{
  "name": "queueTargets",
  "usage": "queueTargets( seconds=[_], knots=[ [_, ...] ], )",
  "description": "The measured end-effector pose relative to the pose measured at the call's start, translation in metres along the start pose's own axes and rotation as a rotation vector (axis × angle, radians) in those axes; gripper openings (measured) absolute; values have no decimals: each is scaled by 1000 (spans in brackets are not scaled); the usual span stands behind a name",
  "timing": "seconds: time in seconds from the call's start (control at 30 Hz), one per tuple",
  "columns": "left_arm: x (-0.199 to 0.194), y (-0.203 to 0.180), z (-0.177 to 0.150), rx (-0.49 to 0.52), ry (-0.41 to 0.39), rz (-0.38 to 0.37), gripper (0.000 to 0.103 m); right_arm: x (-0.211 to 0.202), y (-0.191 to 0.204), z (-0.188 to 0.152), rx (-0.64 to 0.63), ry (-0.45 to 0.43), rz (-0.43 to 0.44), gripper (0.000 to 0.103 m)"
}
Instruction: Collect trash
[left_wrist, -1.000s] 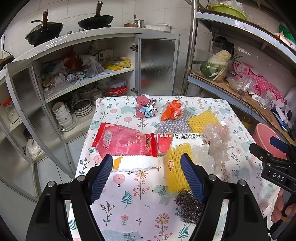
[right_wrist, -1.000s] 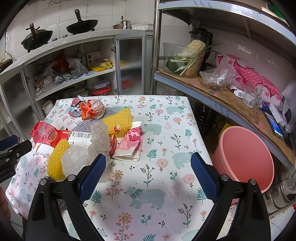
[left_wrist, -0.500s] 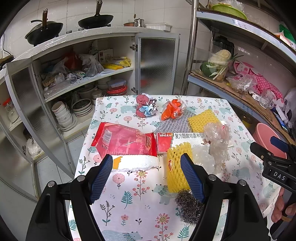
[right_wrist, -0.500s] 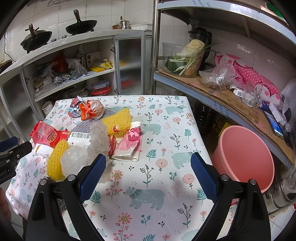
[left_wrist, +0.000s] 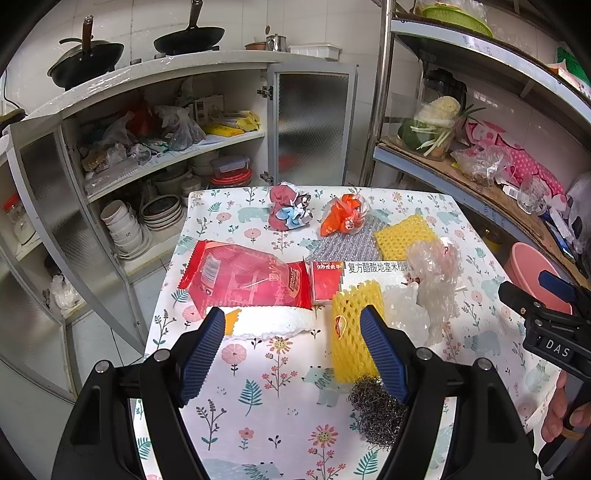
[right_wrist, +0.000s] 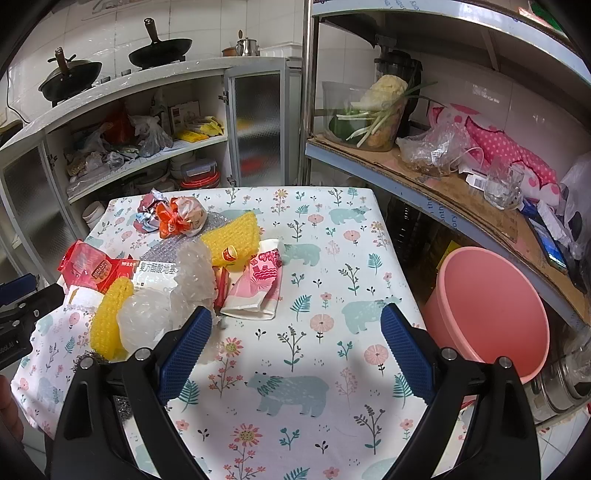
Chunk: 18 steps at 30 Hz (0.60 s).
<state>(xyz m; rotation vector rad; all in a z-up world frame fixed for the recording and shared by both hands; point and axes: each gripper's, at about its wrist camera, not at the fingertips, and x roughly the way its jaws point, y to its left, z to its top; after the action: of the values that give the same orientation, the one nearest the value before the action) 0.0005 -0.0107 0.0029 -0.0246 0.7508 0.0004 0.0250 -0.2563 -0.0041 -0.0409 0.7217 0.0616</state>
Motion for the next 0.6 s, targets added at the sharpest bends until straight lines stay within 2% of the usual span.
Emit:
queueTargets(
  seconds=[0.4, 0.53, 0.6],
  knots=[
    [8, 15, -11, -13, 30, -45, 75, 10, -3, -5, 10, 20, 14, 93],
    [9, 23, -14, -28, 49, -81, 74, 11, -4, -6, 12, 29, 34, 93],
    [8, 25, -17, -36, 60, -124, 73, 13, -4, -7, 12, 35, 49, 93]
  ],
)
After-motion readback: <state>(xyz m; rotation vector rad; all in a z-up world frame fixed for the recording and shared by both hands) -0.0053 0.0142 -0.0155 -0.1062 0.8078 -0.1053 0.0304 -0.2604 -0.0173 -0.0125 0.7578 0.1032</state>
